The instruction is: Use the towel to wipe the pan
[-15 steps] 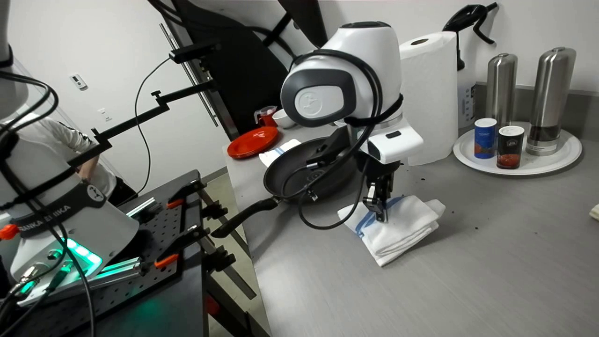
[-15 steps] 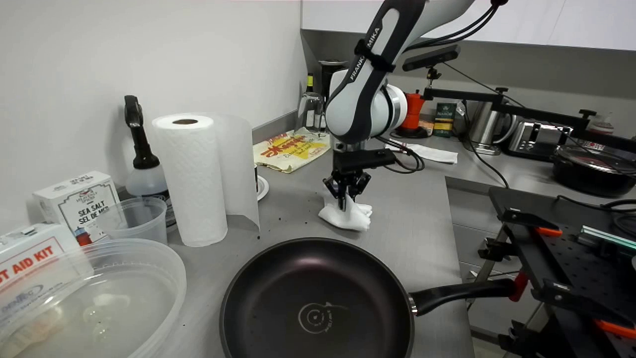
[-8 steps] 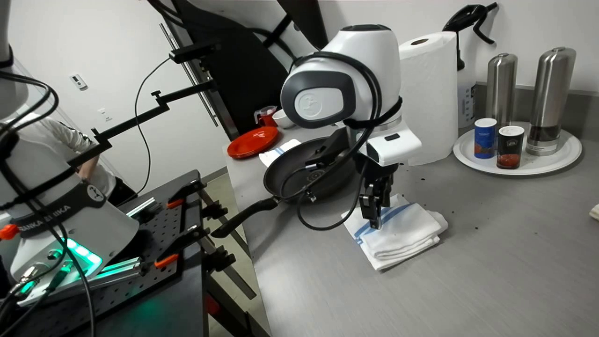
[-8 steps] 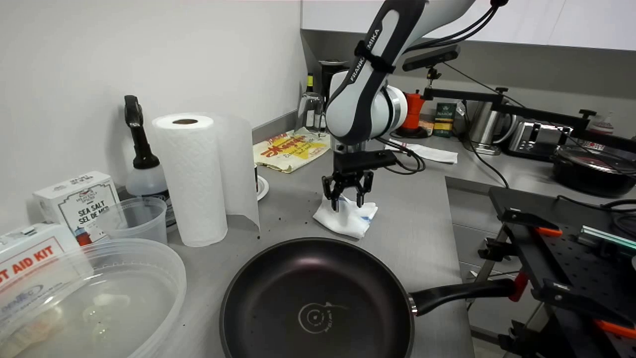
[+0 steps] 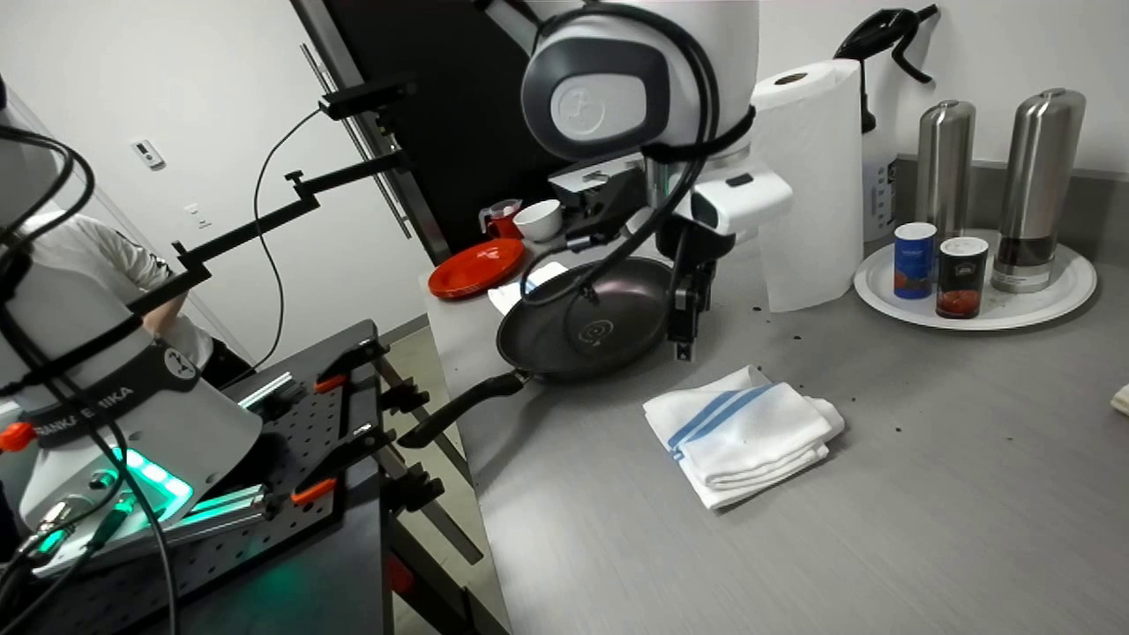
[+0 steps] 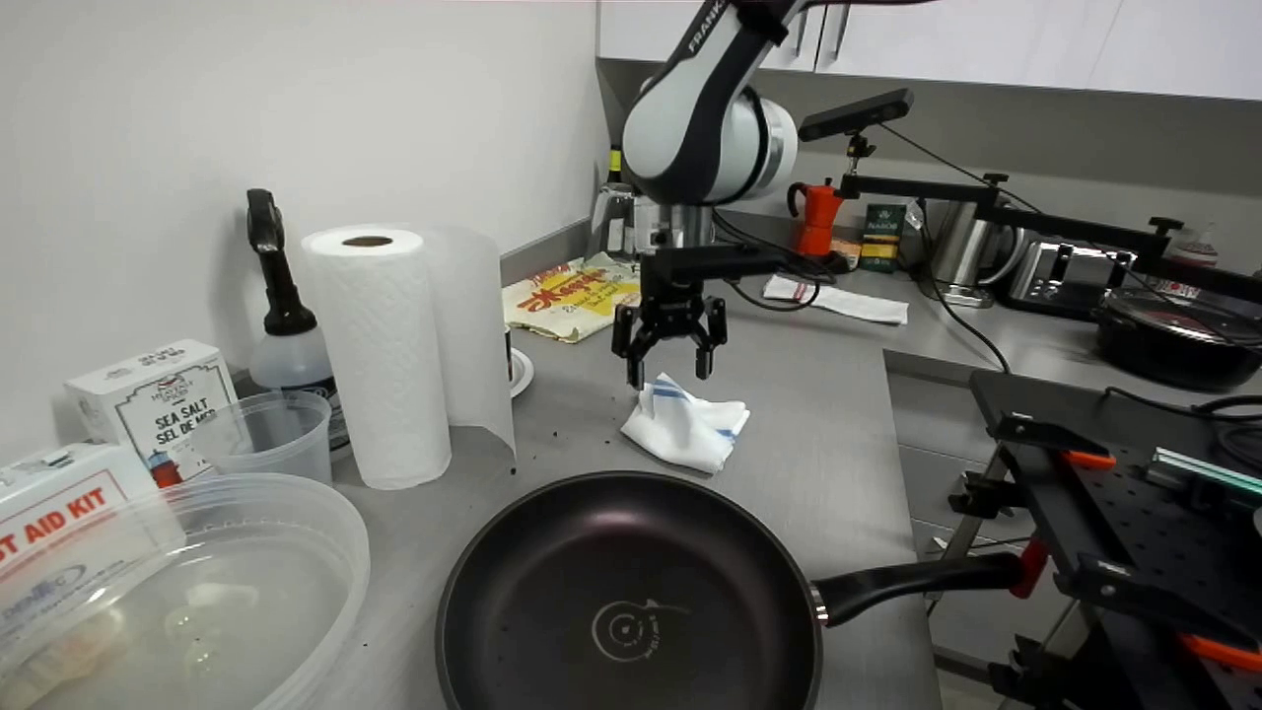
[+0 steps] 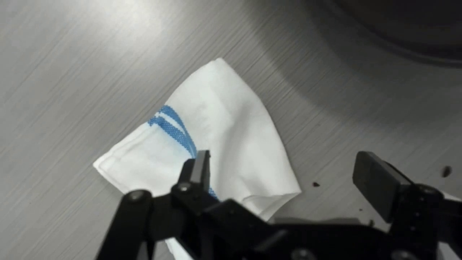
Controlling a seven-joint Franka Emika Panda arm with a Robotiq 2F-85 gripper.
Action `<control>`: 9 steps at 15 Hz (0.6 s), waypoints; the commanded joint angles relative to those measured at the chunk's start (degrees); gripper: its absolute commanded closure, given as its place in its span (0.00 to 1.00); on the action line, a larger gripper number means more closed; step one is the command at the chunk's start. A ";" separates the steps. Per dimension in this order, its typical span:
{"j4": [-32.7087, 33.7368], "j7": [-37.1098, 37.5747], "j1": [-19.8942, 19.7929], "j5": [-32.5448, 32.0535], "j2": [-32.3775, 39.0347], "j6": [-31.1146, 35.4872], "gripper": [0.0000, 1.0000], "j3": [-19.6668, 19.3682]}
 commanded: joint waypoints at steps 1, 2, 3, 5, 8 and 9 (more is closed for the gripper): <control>-2.49 -4.86 -0.31 -0.09 -8.32 -9.92 0.00 1.72; -2.77 -5.32 0.48 -1.16 -10.18 -13.60 0.00 1.47; -3.23 -5.84 1.10 -1.86 -11.88 -16.09 0.00 1.41; -0.40 -4.33 0.99 -0.30 -8.61 -13.34 0.00 0.81; -0.40 -4.30 0.94 -0.31 -8.15 -13.08 0.00 0.70; -0.35 -4.30 0.79 -0.31 -7.71 -12.99 0.00 0.64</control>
